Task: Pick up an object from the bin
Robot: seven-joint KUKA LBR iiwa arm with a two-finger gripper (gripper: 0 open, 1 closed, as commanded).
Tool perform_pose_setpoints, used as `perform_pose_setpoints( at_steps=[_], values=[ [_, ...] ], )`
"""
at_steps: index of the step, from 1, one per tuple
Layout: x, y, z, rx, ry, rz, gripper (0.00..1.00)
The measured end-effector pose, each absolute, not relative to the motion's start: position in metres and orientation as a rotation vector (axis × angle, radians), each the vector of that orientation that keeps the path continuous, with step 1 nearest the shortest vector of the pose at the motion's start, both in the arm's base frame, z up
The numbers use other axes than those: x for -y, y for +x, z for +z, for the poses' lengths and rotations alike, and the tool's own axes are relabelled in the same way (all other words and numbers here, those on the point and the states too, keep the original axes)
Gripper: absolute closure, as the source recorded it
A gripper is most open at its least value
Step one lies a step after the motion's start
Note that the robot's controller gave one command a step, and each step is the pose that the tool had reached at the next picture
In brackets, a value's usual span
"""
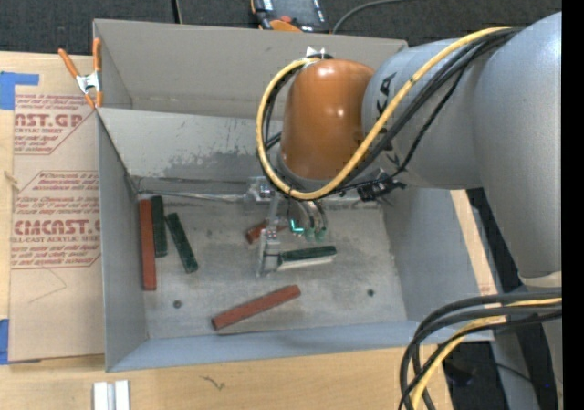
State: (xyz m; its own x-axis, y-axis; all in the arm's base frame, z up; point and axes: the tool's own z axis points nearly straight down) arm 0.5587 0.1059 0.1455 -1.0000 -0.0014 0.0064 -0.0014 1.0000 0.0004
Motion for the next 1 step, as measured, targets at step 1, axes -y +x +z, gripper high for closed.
perform_pose_setpoints(
  at_steps=[1],
  values=[
    [-0.0667, 0.4823, 0.0674, 3.145, -0.052, -0.002, 0.00]
  ],
)
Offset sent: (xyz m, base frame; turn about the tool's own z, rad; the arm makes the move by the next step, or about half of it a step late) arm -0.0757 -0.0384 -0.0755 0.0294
